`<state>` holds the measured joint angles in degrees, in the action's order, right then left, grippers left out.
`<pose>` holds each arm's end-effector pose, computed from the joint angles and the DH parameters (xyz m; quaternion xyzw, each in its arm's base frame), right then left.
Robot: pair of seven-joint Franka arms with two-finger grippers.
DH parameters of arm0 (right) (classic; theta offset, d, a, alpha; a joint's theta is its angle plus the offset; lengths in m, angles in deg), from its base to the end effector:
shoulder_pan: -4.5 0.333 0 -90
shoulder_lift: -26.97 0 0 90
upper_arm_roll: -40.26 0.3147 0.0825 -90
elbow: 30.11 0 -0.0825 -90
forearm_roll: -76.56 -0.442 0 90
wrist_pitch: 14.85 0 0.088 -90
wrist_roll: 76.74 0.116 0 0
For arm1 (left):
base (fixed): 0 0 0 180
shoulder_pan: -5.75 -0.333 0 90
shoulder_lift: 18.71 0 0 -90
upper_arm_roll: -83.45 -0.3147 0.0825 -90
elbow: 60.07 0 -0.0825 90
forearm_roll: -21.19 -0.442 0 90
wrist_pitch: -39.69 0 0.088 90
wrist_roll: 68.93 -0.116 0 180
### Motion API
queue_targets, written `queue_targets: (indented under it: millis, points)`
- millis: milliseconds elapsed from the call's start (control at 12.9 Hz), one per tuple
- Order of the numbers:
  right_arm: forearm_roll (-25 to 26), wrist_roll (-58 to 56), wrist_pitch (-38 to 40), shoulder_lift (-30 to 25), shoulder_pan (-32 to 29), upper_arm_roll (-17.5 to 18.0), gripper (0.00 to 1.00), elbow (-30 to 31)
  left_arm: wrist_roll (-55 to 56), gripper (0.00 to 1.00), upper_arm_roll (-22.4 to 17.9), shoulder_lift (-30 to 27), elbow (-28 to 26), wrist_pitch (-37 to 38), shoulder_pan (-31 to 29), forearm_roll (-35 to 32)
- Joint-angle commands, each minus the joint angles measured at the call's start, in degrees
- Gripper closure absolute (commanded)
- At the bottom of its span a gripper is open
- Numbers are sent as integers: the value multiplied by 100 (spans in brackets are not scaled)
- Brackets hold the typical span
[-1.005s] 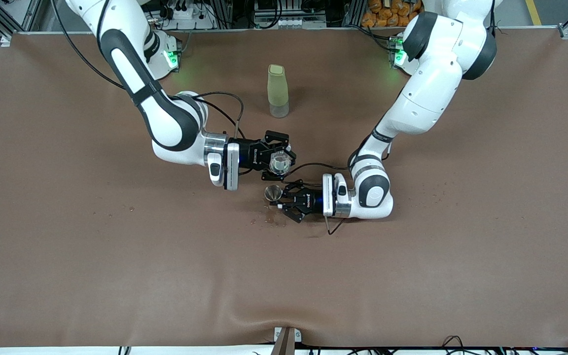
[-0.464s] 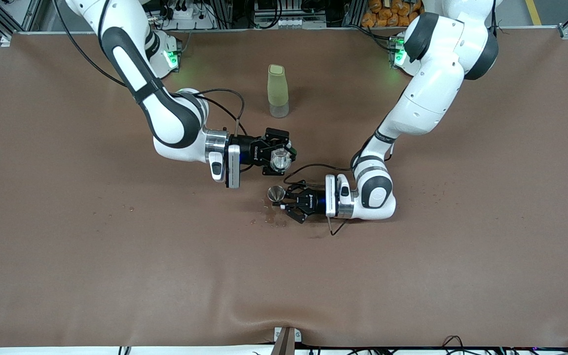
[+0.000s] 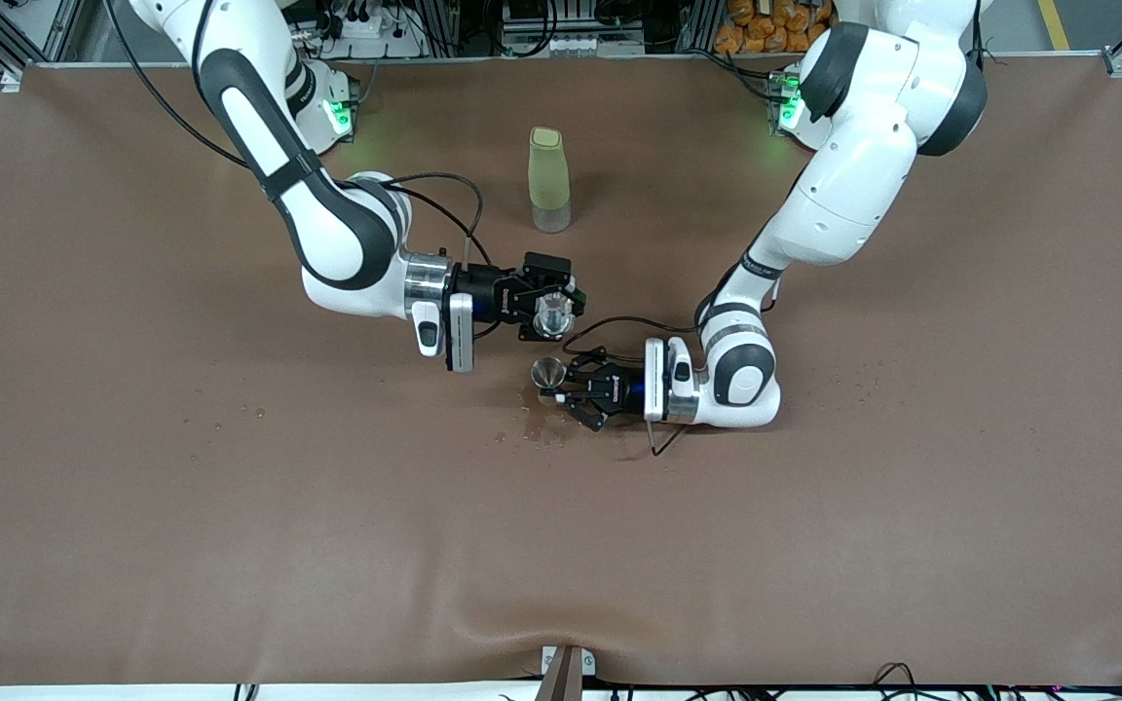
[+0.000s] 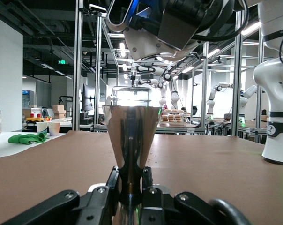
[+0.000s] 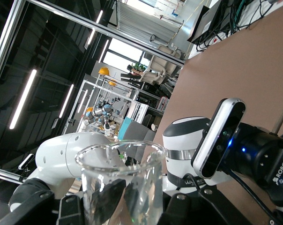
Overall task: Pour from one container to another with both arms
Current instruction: 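Tilt the beaker with the right gripper to pour into the jigger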
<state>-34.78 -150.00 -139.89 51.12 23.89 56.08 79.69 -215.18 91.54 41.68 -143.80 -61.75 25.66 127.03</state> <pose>0.5469 0.4261 0.2693 -0.7288 -0.1158 -0.1614 0.6553 0.6124 -0.4119 0.0505 0.4593 -0.4823 0.4997 0.5539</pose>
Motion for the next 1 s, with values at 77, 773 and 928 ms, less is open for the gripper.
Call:
queue_targets:
  millis: [77, 773, 928]
  points:
    - [-151, 470, -3, -288, 30, -9, 100, 208, 53, 100, 9, -334, -381, 99, -128, -187]
    - [-151, 734, 6, -324, 39, 43, 100, 279, 132, 100, 18, -387, -364, 99, -119, -187]
    - [-143, 796, 6, -324, 39, 43, 100, 296, 193, 100, 18, -431, -364, 99, -128, -187]
